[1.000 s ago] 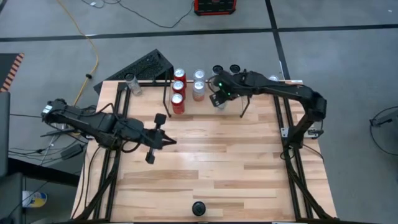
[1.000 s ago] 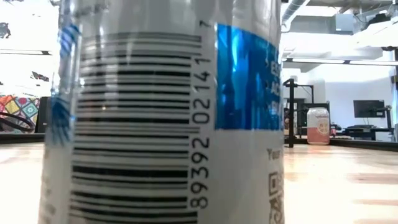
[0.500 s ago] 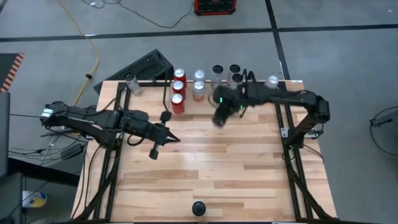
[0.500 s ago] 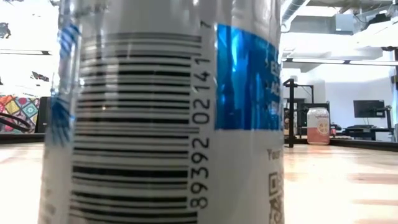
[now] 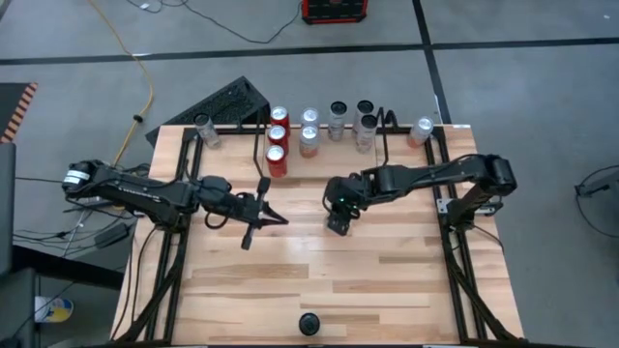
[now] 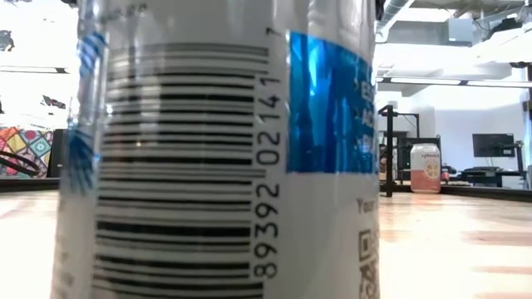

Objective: Place canned beverage on shelf
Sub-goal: Put the top white blue soda can on the shelf aligned with the other white blue soda can

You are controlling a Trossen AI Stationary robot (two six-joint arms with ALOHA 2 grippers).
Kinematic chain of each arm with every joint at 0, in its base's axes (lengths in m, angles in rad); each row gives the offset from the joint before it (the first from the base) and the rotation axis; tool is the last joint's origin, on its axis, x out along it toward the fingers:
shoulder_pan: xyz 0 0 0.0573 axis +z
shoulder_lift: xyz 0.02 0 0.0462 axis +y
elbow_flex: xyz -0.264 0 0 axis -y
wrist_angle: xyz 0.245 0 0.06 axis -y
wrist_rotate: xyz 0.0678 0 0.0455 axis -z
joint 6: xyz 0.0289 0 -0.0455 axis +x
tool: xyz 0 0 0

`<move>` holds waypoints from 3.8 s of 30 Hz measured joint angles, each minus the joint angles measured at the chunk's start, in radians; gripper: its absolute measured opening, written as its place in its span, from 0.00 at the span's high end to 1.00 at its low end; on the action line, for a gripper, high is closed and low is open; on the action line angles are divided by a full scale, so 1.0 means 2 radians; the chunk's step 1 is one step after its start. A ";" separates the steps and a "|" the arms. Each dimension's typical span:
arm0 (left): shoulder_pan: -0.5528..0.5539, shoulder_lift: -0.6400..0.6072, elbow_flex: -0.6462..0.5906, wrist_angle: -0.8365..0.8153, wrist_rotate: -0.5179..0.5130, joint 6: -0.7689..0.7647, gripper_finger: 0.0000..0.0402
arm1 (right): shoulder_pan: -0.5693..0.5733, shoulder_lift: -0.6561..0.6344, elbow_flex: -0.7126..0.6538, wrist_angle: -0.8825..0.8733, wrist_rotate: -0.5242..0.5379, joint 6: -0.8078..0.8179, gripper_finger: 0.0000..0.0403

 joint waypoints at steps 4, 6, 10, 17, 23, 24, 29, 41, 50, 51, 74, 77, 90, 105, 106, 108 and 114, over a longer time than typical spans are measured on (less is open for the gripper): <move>0.000 0.000 0.002 0.000 0.000 0.021 1.00 | 0.000 0.000 -0.025 0.009 0.003 0.016 0.42; 0.001 0.000 0.002 0.000 -0.001 0.035 1.00 | 0.003 0.000 -0.037 0.014 0.003 0.025 0.42; 0.008 0.000 0.002 0.003 -0.005 0.046 1.00 | 0.010 0.000 -0.041 0.010 0.002 0.037 0.42; 0.025 0.000 0.002 0.021 -0.006 0.023 1.00 | 0.019 0.000 -0.041 0.009 -0.012 0.026 0.37; 0.027 0.000 0.002 0.021 -0.005 0.010 1.00 | 0.020 0.000 -0.041 0.008 -0.011 0.026 0.33; 0.027 0.000 0.002 0.021 -0.003 0.010 1.00 | 0.020 0.000 -0.041 0.008 -0.011 0.026 0.33; 0.027 0.000 0.002 0.020 0.003 0.010 1.00 | 0.020 0.000 -0.041 0.009 -0.002 0.036 0.33; 0.027 0.000 0.002 0.022 0.003 0.010 1.00 | 0.020 -0.001 -0.040 0.011 0.003 0.037 0.25; 0.027 0.000 0.002 0.024 0.003 0.008 1.00 | 0.020 -0.001 -0.036 0.007 0.007 0.018 0.06; 0.027 0.000 0.002 0.024 0.003 0.006 1.00 | 0.020 -0.001 -0.032 0.004 0.007 0.014 0.05; 0.030 0.110 0.038 0.021 -0.008 -0.038 0.88 | 0.088 -0.003 0.087 -0.245 0.141 0.144 0.05; 0.030 0.142 0.064 0.019 -0.005 -0.038 0.77 | 0.107 -0.003 0.087 -0.248 0.144 0.155 0.05; 0.029 0.292 0.203 0.015 -0.019 -0.046 0.23 | 0.192 -0.113 0.031 -0.293 0.248 0.289 0.05; 0.041 0.398 0.340 -0.085 -0.024 0.010 0.11 | 0.206 -0.185 -0.064 -0.199 0.254 0.285 0.05; 0.042 0.403 0.341 -0.087 -0.023 0.008 0.11 | 0.206 -0.184 -0.064 -0.198 0.252 0.284 0.05; 0.045 0.413 0.343 -0.086 -0.015 -0.003 0.11 | 0.206 -0.182 -0.064 -0.199 0.246 0.284 0.05; 0.054 0.416 0.342 -0.089 -0.022 -0.019 0.11 | 0.207 -0.182 -0.064 -0.199 0.240 0.282 0.05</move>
